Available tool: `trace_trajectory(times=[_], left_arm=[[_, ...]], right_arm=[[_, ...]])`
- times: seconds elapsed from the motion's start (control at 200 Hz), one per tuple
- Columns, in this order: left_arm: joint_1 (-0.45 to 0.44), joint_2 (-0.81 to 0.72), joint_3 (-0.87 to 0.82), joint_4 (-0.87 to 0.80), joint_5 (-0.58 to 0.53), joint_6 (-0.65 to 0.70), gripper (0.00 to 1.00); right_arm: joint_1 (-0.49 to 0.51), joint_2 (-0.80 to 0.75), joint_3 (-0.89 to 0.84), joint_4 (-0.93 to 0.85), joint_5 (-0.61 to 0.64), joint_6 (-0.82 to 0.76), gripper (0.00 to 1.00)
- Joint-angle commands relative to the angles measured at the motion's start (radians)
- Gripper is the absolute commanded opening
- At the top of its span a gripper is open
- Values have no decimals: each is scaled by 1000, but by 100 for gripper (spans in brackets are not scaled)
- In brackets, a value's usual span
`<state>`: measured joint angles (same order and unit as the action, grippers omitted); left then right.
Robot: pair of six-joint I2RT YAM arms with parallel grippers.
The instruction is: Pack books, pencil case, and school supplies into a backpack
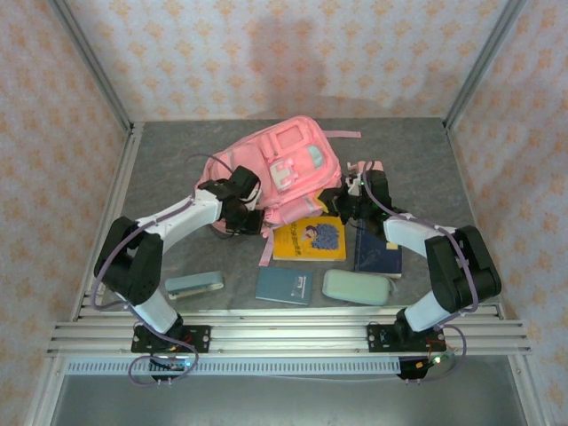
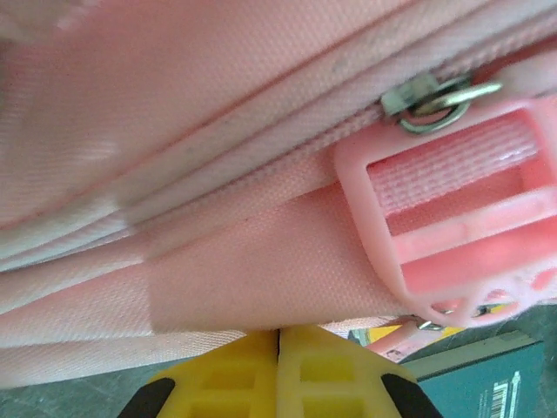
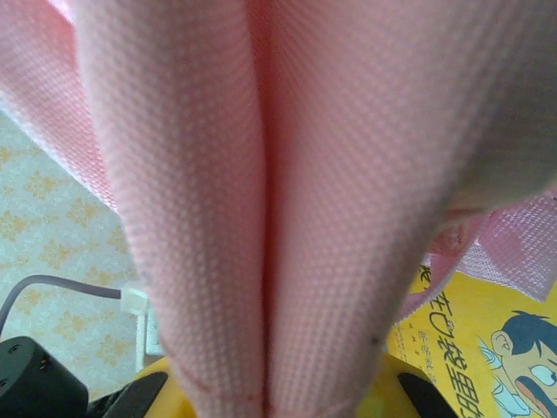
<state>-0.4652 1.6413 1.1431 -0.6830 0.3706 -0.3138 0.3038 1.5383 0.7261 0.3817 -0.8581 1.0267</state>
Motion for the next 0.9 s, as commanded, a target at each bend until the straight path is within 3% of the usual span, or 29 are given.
trace_trajectory(times=[0.0,0.22,0.315,0.445,0.555,0.726,0.896], left_arm=[[-6,-67,-13,-29,-81,15,0],[-2,-79,-8,-62,-135,30,0],[-2,-78,-4,-64,-106,51,0],[-2,-76,2,-56,-60,67,33],[-2,-68,-22,-3,15,16,49],[0,-108,-115,145,14,-102,57],[12,-160,-198,318,17,-182,58]], right_arm=[[-16,-7,23,14,-20,-51,0],[-41,-32,18,-32,-9,-82,0],[-44,-39,16,-29,-16,-79,0],[-43,-42,22,-17,-47,-76,0],[-43,-39,17,22,-68,-49,0],[-44,-33,-7,118,-80,23,0],[-43,-4,-53,327,-105,151,0]])
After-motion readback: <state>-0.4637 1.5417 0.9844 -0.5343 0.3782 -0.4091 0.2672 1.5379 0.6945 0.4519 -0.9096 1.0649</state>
